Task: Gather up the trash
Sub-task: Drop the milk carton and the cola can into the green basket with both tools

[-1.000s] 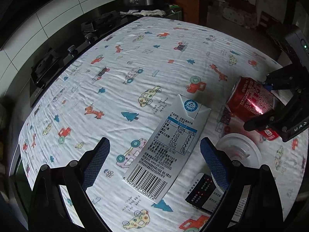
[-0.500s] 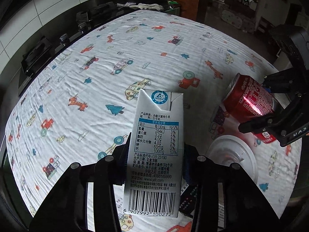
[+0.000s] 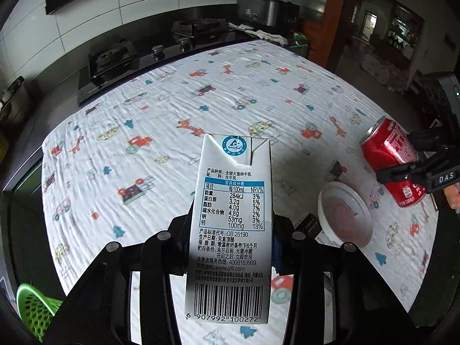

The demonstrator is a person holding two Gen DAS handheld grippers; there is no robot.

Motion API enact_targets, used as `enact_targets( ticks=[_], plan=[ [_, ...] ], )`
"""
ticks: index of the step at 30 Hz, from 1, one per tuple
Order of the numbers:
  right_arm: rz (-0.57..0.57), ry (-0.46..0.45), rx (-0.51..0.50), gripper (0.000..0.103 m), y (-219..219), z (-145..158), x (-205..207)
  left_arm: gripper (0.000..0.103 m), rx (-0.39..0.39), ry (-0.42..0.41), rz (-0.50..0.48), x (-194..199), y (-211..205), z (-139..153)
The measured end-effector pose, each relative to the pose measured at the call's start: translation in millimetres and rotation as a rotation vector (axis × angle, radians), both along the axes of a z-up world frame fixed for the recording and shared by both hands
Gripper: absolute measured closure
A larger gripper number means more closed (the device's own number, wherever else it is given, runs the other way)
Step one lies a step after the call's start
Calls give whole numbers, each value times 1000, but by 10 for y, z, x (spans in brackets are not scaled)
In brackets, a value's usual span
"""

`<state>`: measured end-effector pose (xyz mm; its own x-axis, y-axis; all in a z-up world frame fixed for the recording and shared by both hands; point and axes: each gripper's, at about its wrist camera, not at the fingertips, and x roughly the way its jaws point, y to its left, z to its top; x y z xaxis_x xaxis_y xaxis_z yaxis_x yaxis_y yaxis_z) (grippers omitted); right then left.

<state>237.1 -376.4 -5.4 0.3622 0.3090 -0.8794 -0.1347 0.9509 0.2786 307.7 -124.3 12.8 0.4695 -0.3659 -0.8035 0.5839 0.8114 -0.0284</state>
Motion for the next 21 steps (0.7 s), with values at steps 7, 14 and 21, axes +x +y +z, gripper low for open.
enact_targets(
  ticks=[7, 14, 21],
  plan=[
    [87, -51, 28, 40, 496, 328, -14, 63, 18, -61, 156, -261, 914, 245],
    [219, -69, 46, 41, 1321, 435, 80, 63, 24, -75, 366, -411, 2012, 328],
    [350, -59, 78, 41, 2271, 414, 199, 62, 46, -25, 573, -486, 3013, 75]
  ],
)
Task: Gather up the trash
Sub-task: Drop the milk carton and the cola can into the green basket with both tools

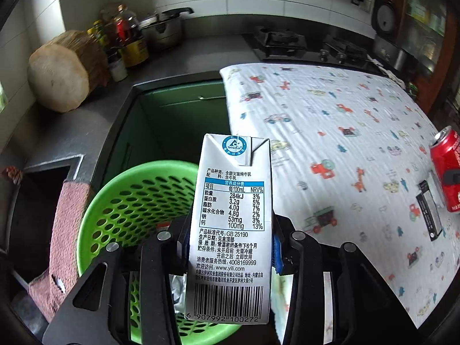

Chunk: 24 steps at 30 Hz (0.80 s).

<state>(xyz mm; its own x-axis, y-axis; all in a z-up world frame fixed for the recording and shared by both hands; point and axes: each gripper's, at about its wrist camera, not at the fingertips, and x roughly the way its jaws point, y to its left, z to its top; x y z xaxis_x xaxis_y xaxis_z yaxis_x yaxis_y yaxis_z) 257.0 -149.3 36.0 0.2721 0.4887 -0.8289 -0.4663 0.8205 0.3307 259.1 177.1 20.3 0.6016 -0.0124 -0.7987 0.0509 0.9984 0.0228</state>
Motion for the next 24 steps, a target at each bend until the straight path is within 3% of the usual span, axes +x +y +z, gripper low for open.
enact_targets(
  ticks=[10, 18, 21, 23, 24],
  plan=[
    [158, 25, 53, 41, 1293, -51, 166, 62, -38, 123, 175, -106, 873, -640],
    [227, 29, 65, 41, 2157, -146, 246, 60, -78, 163, 250, -206, 1247, -878],
    [238, 40, 83, 41, 2434, -189, 263, 55, -85, 158, 268, -240, 1332, -893],
    [239, 48, 98, 41, 2597, -223, 264, 41, -97, 149, 283, -258, 1385, -884],
    [243, 51, 102, 41, 2686, -241, 262, 39, -104, 143, 289, -276, 1410, -878]
  ],
)
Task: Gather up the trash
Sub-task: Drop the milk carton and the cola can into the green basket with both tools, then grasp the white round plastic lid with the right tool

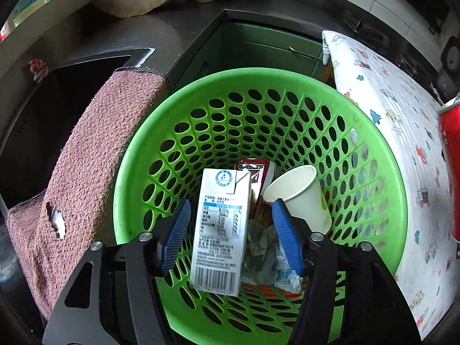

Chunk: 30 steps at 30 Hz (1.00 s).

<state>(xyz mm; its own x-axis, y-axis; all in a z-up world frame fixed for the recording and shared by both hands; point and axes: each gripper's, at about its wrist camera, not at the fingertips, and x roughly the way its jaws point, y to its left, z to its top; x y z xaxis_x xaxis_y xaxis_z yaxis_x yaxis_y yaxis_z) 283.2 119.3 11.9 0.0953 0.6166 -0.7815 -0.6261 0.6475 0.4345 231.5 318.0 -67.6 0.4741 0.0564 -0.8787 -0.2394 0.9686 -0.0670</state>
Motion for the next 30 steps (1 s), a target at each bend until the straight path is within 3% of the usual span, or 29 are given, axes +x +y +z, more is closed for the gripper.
enact_targets(
  ticks=[11, 14, 16, 23, 30],
  plan=[
    [17, 19, -2, 40, 557, -248, 16, 27, 2, -43, 30, -232, 162, 156],
    [20, 19, -1, 30, 571, -295, 17, 24, 1, -55, 39, -311, 189, 213],
    [17, 13, 9, 28, 554, -297, 12, 22, 0, -63, 45, -350, 194, 248],
    [8, -24, 6, 28, 283, -152, -55, 21, 11, -78, 29, -403, 87, 339],
    [-57, -100, 23, 27, -346, 70, -222, 19, 17, -107, -16, -449, -194, 480]
  ],
)
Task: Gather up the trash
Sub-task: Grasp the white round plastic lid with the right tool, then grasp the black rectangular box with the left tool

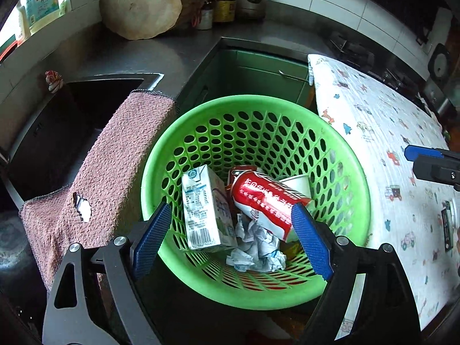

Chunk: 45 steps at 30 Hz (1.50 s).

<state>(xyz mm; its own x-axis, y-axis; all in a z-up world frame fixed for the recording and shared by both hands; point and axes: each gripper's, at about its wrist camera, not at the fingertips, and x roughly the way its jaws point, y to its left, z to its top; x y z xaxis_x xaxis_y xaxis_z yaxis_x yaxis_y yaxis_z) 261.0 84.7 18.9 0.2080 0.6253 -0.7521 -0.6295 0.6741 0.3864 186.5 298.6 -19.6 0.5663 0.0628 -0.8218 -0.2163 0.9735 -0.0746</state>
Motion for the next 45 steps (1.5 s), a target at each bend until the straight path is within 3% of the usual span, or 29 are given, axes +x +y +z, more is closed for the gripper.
enact_targets(
  ticks=[7, 12, 19, 24, 34, 45],
  plan=[
    [-116, -66, -61, 24, -946, -19, -238, 17, -3, -42, -76, -18, -464, 148],
    [-202, -60, -92, 24, -1749, -76, -356, 16, 1, -51, -152, 19, -895, 184],
    [-306, -76, -134, 15, -2851, -67, -528, 14, -3, -68, -243, 87, -1477, 241],
    [-320, -55, -173, 13, -3457, -187, -603, 11, -2, -65, -303, 132, -1912, 248],
    [-238, -38, -216, 11, -3868, -535, -562, 11, -9, -33, -379, 185, -2628, 160],
    [-119, -33, -231, 9, -3893, -709, -471, 10, 5, -2, -395, 248, -2935, 107]
  ],
)
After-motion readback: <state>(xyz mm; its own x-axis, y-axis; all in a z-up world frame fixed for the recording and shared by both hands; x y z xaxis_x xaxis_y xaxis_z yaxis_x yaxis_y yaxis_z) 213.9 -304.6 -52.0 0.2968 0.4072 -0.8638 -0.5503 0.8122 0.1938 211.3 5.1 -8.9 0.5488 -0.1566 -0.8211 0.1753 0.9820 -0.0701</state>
